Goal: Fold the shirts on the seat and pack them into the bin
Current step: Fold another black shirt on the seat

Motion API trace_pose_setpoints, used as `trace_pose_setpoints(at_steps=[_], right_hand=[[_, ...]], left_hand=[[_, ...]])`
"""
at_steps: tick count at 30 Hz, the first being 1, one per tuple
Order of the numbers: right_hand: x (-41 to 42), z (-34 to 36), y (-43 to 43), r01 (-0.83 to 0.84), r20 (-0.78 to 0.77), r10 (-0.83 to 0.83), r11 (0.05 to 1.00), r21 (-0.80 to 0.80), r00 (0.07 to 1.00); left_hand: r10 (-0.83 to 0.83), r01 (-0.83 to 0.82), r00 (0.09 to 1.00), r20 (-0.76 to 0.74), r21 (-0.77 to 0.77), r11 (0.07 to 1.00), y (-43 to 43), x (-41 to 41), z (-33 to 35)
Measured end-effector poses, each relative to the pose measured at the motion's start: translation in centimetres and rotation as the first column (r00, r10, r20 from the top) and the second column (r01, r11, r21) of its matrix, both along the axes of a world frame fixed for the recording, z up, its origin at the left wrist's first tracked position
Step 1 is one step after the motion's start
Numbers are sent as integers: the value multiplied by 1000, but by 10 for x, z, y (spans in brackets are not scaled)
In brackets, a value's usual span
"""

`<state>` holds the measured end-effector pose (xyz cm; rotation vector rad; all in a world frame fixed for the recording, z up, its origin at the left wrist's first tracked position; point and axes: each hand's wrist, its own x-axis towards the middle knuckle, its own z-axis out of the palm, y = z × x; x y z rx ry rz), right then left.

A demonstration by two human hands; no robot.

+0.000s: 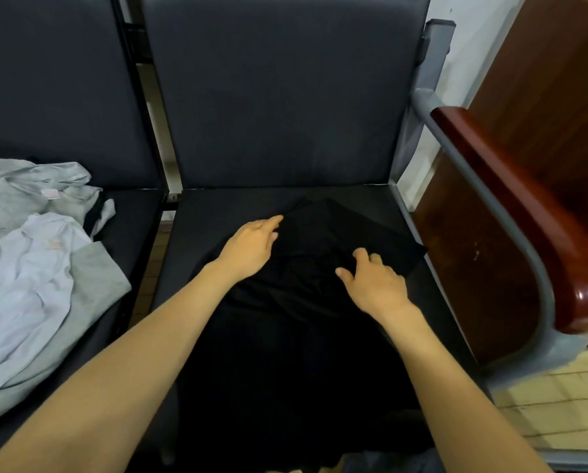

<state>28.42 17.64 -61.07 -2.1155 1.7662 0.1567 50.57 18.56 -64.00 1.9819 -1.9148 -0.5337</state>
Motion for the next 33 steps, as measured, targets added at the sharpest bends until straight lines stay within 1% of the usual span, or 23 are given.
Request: trace_pose_setpoints(at_steps=[2,3,5,8,10,11,12,13,15,16,17,18,20,21,23,24,26,27,28,29,31,32,33], right_hand=[[7,-11,4,-46,-65,46,999,5,997],[10,-16,3,-63,-100,65,998,23,993],[15,-20,-4,-76,-126,82,996,50,989],[15,-26,-18,-105,-70,111,991,85,991],[14,-32,-21,-117,-25,120,990,78,993],[14,-35,-21,-115,-6,116,992,56,993],[13,-37,-20,-108,15,108,994,20,994],[13,-37,-18,-98,36,100,995,-35,994],[14,-32,-15,-86,72,99,982,-166,992],[15,-29,-14,-91,85,109,978,-190,990],[17,-25,-13,-107,81,123,979,-172,989],[19,-22,-12,-130,54,137,984,-119,989],[20,-23,-11,-146,-18,146,989,4,989],[18,-25,-13,-130,-34,131,991,39,991],[9,-28,-24,-57,-48,60,997,59,997],[5,-29,-34,-9,-59,13,998,60,998],[-1,-27,-51,73,-111,-67,996,43,992],[1,-23,-59,99,-139,-96,995,16,986],[5,-20,-63,118,-147,-121,993,-26,982],[10,-17,-64,131,-137,-140,988,-76,981],[22,-16,-55,99,-122,-120,982,-162,985],[26,-19,-49,56,-143,-81,984,-167,986],[28,-22,-44,14,-178,-40,990,-143,983]], left_hand=[[-56,46,996,66,148,988,-9,2,-6],[-51,22,990,133,212,977,-12,4,-8],[51,-124,964,260,271,955,-14,11,-9],[235,-368,891,389,314,875,-4,26,-6],[355,-479,860,366,343,808,6,36,-2],[408,-511,849,335,328,794,10,37,0],[433,-516,847,309,277,811,15,37,2],[422,-487,856,299,194,852,20,35,3],[323,-343,893,312,12,939,32,30,4],[274,-281,906,322,-26,959,39,27,4],[252,-259,915,315,-20,966,46,24,4],[251,-270,920,300,25,962,52,23,2],[268,-320,921,282,159,934,62,23,-5],[287,-344,920,269,197,918,64,25,-9],[374,-429,890,260,206,879,60,36,-9],[400,-478,858,322,216,852,52,42,-5],[363,-527,800,478,269,806,32,46,10],[338,-519,789,513,264,813,21,44,17],[323,-489,790,521,217,845,12,40,22],[320,-435,806,497,133,890,4,37,26],[336,-328,880,335,-83,941,-7,38,19],[309,-283,918,247,-136,949,-10,44,12],[245,-228,949,199,-102,968,-11,49,5]])
